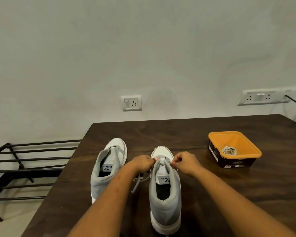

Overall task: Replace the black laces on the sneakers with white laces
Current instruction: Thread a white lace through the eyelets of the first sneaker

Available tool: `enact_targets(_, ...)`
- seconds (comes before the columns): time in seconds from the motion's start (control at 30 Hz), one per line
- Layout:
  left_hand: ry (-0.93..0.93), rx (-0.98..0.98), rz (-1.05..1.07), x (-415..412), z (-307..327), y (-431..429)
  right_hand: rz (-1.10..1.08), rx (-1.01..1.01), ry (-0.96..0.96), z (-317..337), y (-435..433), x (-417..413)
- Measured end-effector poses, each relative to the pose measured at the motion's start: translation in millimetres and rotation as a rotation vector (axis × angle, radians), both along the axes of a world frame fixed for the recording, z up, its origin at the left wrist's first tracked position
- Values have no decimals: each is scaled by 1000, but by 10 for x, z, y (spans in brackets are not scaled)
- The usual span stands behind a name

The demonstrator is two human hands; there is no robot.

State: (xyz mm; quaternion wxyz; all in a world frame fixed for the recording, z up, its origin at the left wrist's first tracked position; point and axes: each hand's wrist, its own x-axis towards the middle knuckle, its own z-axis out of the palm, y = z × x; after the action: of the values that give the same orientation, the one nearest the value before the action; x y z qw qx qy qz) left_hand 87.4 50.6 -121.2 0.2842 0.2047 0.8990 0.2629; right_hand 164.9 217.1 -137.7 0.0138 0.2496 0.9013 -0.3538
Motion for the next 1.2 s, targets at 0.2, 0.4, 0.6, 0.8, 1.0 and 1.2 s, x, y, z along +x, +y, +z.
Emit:
enact_targets(0.2,175,-34,-32,-31,-50,-1,10,85,-84,41,-43,-57)
enact_targets(0.4,407,-189,-116,-125,-78,-34,-251,-276,46,17,20,-61)
enact_targets(0.6,527,-261,-108,-95,-112,-21,-217,-408,8,149,-12,26)
enact_targets(0.8,574,-246,3,-36,-41,-66,-162,-707,9,469,81,114)
enact_targets(1.0,506,147,-124,250,189,232,7,-914,119,644,-7,137)
enact_targets(1.2,470,164,-47,379,92,403,11,-1046,345,872,23,188)
